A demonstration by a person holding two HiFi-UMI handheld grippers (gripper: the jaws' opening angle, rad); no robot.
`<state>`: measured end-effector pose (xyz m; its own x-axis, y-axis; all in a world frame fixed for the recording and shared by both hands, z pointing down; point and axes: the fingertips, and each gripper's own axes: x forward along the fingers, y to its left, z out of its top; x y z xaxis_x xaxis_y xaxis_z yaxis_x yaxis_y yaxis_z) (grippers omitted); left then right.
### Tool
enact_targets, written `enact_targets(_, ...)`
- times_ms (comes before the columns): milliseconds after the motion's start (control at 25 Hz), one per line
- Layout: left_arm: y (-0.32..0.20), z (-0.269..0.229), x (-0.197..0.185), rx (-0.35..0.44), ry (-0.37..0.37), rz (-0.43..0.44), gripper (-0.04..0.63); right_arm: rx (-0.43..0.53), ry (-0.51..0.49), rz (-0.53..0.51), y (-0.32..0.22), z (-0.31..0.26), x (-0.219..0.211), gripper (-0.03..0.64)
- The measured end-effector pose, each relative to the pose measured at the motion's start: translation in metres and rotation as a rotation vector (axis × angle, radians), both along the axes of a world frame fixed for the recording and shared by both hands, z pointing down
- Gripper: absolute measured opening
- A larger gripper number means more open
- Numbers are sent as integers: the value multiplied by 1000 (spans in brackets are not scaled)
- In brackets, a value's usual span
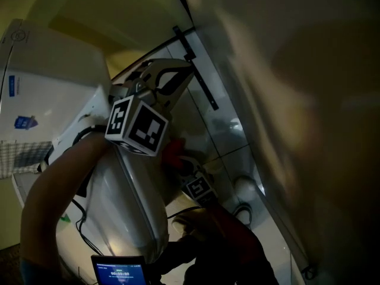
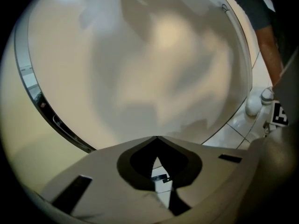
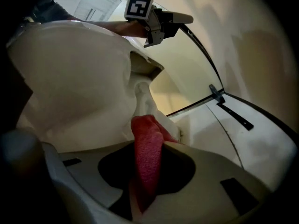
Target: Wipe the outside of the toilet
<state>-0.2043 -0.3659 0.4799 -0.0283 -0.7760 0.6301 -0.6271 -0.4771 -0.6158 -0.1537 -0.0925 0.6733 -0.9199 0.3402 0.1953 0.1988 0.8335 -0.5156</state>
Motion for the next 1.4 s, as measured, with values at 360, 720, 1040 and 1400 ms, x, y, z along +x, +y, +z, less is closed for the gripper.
enact_targets(360,16,-20,18,74,48,-97,6,-27,67,67,10,-35,79,91)
enact_targets(720,29,-121,39,179,214,-314,8,51,-31,291,-82,-207,86,91)
enact_targets(1040,98,-232,62,259,360,-422,6,150,-105,422,-95,-380,96,91)
enact_targets(1400,200,-314,123,275,519,-339,6,200,-133,662,-27,-502,151,91)
